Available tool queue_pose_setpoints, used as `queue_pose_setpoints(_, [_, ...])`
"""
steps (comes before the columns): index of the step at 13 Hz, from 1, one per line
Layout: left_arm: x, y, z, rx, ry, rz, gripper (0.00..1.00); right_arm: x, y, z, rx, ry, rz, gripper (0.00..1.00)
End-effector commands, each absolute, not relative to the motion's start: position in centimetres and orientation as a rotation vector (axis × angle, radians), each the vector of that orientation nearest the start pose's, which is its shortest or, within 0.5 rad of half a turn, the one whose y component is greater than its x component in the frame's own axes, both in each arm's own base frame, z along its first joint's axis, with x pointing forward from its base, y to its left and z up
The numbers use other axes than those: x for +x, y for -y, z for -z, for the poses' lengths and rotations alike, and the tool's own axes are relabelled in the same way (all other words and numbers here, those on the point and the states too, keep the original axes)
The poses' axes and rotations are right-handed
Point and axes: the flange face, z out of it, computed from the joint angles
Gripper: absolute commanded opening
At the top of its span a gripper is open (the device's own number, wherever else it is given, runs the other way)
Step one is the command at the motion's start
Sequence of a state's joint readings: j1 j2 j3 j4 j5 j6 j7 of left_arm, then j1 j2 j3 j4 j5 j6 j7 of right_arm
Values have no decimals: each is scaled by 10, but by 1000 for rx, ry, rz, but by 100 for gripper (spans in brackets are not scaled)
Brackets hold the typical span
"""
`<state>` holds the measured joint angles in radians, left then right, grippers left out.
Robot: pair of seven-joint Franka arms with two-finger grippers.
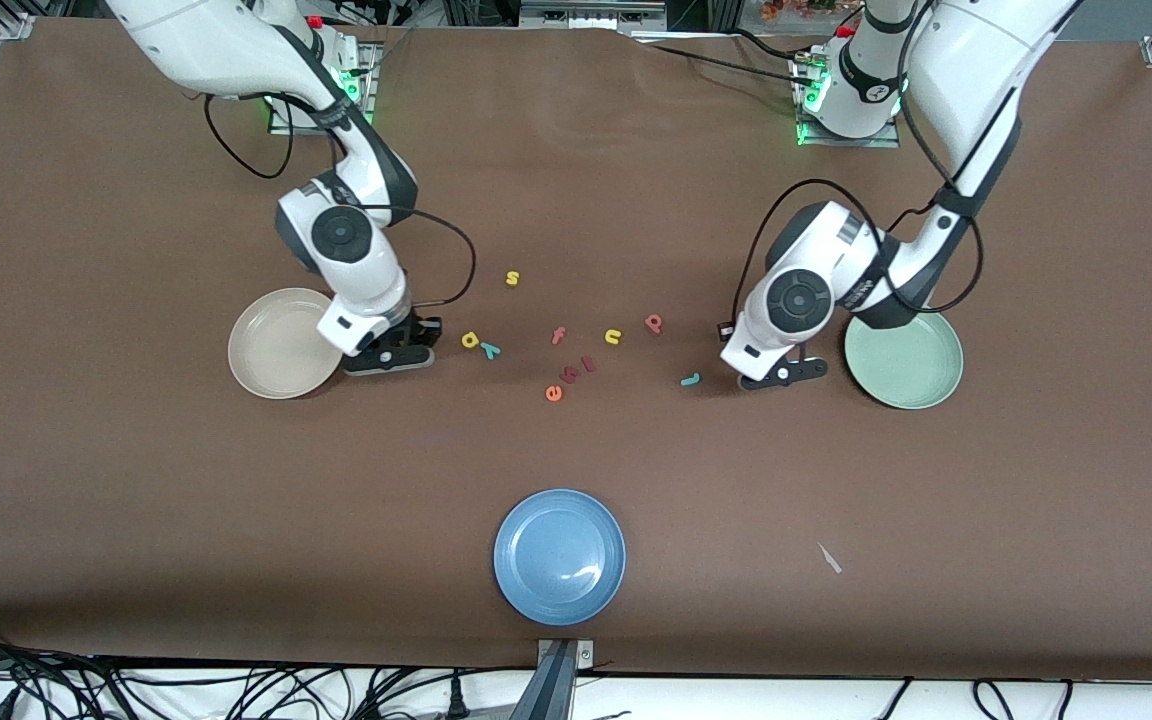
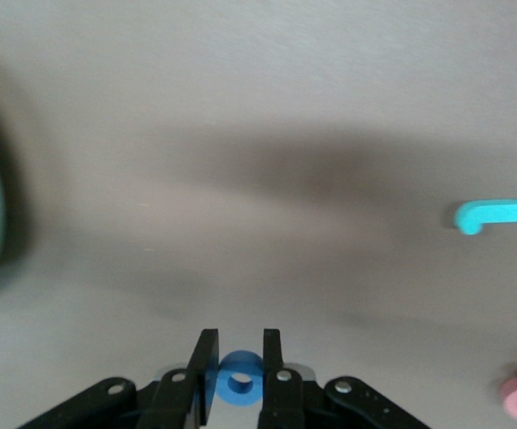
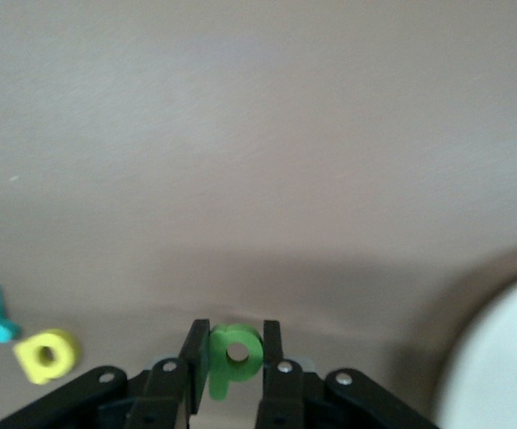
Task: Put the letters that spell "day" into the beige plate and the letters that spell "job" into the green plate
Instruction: 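Drop the P on the white plate while the left gripper drops the ring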
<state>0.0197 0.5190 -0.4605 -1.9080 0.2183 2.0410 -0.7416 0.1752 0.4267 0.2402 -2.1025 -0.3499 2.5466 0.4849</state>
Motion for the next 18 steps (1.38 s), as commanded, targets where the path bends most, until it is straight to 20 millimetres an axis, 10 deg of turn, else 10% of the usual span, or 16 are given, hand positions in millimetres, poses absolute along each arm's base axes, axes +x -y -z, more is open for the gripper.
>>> queue_pose_setpoints(1, [554,173,-266,-2992,152,-518,12,548,-188,-264,-3255,481,120,16])
queue_pose_setpoints(6, [580,38,-264,-3045,-41,-524,12,561,-96,-276,-3288,650,25,20])
queue_pose_setpoints(8, [587,5,-235,-3051,-95,-475,14,554,-90,-267,-3290,626,0,64])
queue_pose_setpoints(10, [590,-18,-209,-3033,-128,-436,16,551,-86,-262,-3290,602,-19,75])
queue_pose_setpoints(11, [590,-23,-206,-3033,-125,-440,37,551,-86,-262,-3290,598,-19,76])
queue_pose_setpoints(12, [590,-22,-207,-3033,-126,-439,98,551,-87,-262,-3284,551,-22,76])
queue_pose_setpoints(15, [594,-3,-226,-3055,-90,-407,100,541,-143,-264,-3216,373,-8,76])
queue_pose_setpoints(18, [590,66,-250,-3089,163,-403,99,526,-211,-253,-3164,200,45,79])
